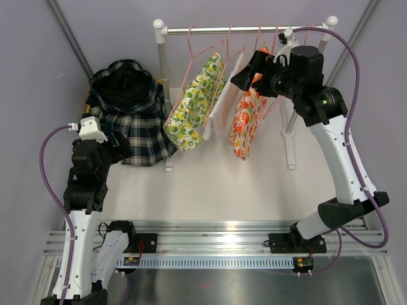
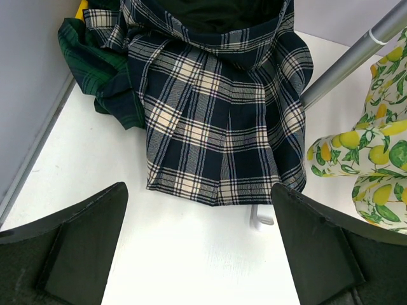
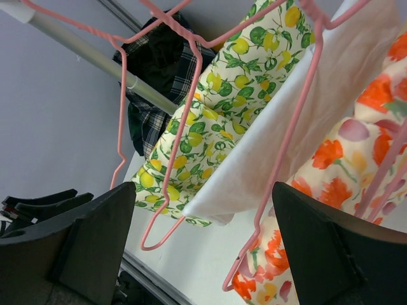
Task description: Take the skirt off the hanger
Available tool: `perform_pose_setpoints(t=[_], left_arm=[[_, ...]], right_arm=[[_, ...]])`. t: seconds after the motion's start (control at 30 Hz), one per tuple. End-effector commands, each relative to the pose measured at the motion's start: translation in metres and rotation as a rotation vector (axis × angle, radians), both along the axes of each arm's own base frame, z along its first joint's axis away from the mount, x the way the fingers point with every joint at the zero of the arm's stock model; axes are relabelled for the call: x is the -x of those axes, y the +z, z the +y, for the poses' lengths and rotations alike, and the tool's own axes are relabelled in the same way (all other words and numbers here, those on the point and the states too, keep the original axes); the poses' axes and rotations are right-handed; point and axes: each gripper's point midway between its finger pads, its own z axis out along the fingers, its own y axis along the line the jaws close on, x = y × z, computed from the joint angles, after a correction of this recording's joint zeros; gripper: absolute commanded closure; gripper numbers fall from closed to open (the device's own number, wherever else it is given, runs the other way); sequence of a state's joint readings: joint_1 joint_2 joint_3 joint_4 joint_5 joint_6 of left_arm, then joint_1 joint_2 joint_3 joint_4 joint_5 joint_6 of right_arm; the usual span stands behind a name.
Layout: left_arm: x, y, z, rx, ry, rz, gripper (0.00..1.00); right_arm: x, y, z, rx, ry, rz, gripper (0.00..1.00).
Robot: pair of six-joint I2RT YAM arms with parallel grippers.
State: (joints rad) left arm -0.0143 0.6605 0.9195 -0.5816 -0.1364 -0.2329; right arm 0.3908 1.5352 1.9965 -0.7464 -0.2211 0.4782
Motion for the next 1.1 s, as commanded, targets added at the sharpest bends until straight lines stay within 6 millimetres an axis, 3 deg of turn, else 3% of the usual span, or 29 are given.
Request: perform_pose_setpoints(t=[0.0, 0.23, 0.43, 0.47, 0.53, 0.57, 0.6, 0.63, 0.67, 0.77, 0.8, 0.93, 1.03, 1.07], left_arm=[[-0.004, 0.011, -0.005, -0.008, -0.036, -0.055, 0.01], [-0.002, 0.009, -0.005, -0.009, -0.036, -0.056, 0.01], [-0.001, 0.006, -0.006, -0.003, -0.042, -0.052, 0.01], [0.000, 0.006, -0.007, -0.002, -0.045, -0.055, 0.01], [0.000, 0.004, -0.007, -0.002, -0.045, -0.054, 0.01], [0.001, 0.003, -0.007, -0.002, -0.043, -0.055, 0.01], [0.001, 0.004, -0.007, -0.002, -0.045, -0.062, 0.01], [0.001, 0.001, -0.007, -0.002, -0.043, -0.057, 0.01], [0.001, 0.001, -0.007, -0.002, -0.045, -0.062, 0.01], [0.002, 0.000, -0.009, 0.002, -0.053, -0.062, 0.01], [0.002, 0.001, -0.010, 0.006, -0.057, -0.064, 0.01], [0.001, 0.020, -0.033, 0.043, -0.186, -0.103, 0.01], [0.002, 0.054, -0.053, 0.076, -0.289, -0.190, 0.01], [0.004, 0.074, -0.058, 0.080, -0.314, -0.240, 0.01]], right_arm=[[0.009, 0.034, -0.011, -0.001, -0.031, -0.111, 0.04], [-0.004, 0.019, -0.011, 0.026, -0.051, -0.091, 0.03], [-0.034, 0.001, 0.000, 0.041, -0.057, -0.073, 0.07], [-0.044, -0.011, 0.004, 0.055, -0.057, -0.050, 0.10], [-0.052, -0.008, 0.008, 0.054, -0.052, -0.053, 0.23], [-0.060, -0.021, 0.013, 0.066, -0.040, -0.024, 0.27], [-0.062, -0.013, 0.014, 0.062, -0.040, -0.037, 0.31], [-0.067, -0.015, 0.014, 0.074, -0.045, -0.028, 0.45], [-0.069, -0.018, 0.015, 0.077, -0.045, -0.021, 0.51], [-0.067, -0.010, 0.012, 0.075, -0.056, -0.033, 0.83], [-0.064, -0.008, 0.010, 0.073, -0.062, -0.037, 0.89], [-0.048, 0.006, -0.002, 0.086, -0.082, -0.068, 1.00], [-0.031, 0.023, -0.012, 0.086, -0.091, -0.095, 1.00], [-0.021, 0.034, -0.016, 0.080, -0.091, -0.116, 1.00]])
